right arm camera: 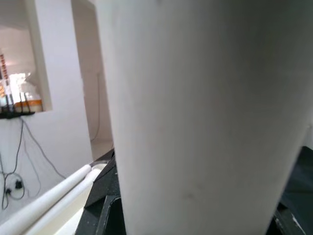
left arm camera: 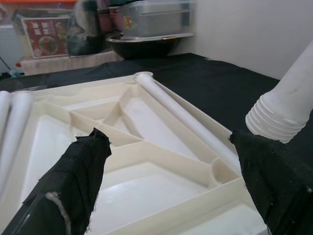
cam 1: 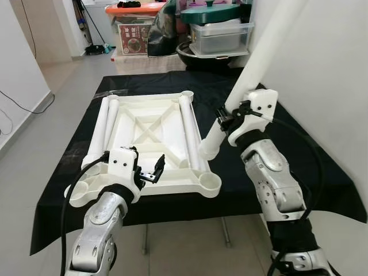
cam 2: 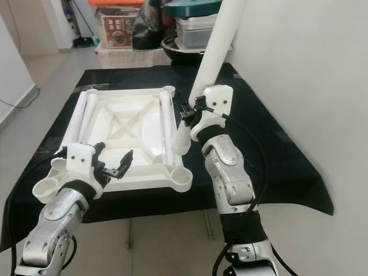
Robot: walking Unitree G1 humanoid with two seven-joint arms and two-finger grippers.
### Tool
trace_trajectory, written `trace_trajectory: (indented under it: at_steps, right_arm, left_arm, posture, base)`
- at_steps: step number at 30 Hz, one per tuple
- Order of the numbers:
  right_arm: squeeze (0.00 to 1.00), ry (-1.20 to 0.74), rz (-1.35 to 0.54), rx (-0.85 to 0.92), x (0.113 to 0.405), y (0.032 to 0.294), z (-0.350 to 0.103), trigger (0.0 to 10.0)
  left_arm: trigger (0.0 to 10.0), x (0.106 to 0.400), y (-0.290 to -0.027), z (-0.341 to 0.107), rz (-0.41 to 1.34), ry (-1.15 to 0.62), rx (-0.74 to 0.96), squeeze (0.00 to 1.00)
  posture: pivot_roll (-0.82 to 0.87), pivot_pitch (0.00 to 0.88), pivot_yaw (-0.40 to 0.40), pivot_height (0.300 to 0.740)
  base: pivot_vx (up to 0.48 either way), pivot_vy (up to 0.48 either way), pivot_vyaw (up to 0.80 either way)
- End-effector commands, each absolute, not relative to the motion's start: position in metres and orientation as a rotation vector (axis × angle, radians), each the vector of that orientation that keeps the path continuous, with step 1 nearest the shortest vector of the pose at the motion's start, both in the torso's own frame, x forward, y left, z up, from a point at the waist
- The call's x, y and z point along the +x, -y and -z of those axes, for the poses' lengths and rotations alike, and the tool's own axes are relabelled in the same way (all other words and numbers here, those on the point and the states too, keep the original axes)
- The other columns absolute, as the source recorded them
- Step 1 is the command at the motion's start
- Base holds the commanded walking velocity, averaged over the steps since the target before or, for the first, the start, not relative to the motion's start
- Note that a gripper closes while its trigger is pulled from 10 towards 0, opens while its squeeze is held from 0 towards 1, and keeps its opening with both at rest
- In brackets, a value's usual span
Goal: Building children table
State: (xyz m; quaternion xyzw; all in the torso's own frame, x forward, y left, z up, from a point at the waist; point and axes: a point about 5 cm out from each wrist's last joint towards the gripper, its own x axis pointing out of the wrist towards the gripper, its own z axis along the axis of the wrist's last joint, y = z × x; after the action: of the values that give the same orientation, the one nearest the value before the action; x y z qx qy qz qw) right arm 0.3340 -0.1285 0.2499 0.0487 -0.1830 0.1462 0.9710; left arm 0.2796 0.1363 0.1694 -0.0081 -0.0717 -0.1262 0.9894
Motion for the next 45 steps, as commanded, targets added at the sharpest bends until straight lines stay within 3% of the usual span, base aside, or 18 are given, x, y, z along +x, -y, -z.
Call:
trace_trajectory:
  at_steps: [1,14,20,31,33,36,39,45]
  right_arm:
    - [0.00,0.356,-0.306,0.114,0.334,0.124,-0.248,10.0]
    - [0.00,0.337,-0.314,0.108,0.337,0.127,-0.245,10.0]
    - [0.00,0.340,-0.540,0.017,0.345,0.146,-0.262,10.0]
    - [0.00,0.335,-0.599,-0.047,0.354,0.161,-0.277,10.0]
    - [0.00,0.355,-0.598,-0.002,0.352,0.155,-0.280,10.0]
    - [0.00,0.400,-0.545,0.204,0.337,0.120,-0.268,10.0]
    - [0.00,0.397,-0.548,0.269,0.331,0.107,-0.263,10.0]
    - [0.00,0.396,-0.560,0.296,0.330,0.105,-0.262,10.0]
  left_arm:
    - [10.0,0.281,-0.141,-0.169,0.239,0.143,0.005,0.00]
    - [10.0,0.280,-0.143,-0.166,0.234,0.131,0.001,0.00]
    - [10.0,0.281,-0.155,-0.158,0.183,0.087,-0.007,0.00]
    - [10.0,0.280,-0.159,-0.158,0.167,0.093,-0.006,0.00]
    - [10.0,0.281,-0.162,-0.161,0.155,0.105,-0.011,0.00]
    - [10.0,0.283,-0.167,-0.170,0.113,0.159,-0.039,0.00]
    - [10.0,0.284,-0.166,-0.171,0.123,0.159,-0.040,0.00]
    - [10.0,0.285,-0.162,-0.171,0.142,0.165,-0.043,0.00]
  posture:
    - [0.00,0.000,-0.009,0.740]
    - [0.00,0.000,-0.008,0.740]
    - [0.01,0.000,-0.019,0.740]
    - [0.02,0.000,-0.037,0.740]
    - [0.02,0.000,-0.032,0.740]
    - [0.02,0.000,-0.016,0.740]
    - [0.01,0.000,-0.005,0.740]
    - [0.00,0.000,-0.005,0.740]
  base:
    - [0.000,0.000,0.00]
    - [0.000,0.000,0.00]
    - [0.000,0.000,0.00]
    - [0.000,0.000,0.00]
    - [0.000,0.000,0.00]
    - [0.160,0.000,0.00]
    - [0.285,0.000,0.00]
    - [0.326,0.000,0.00]
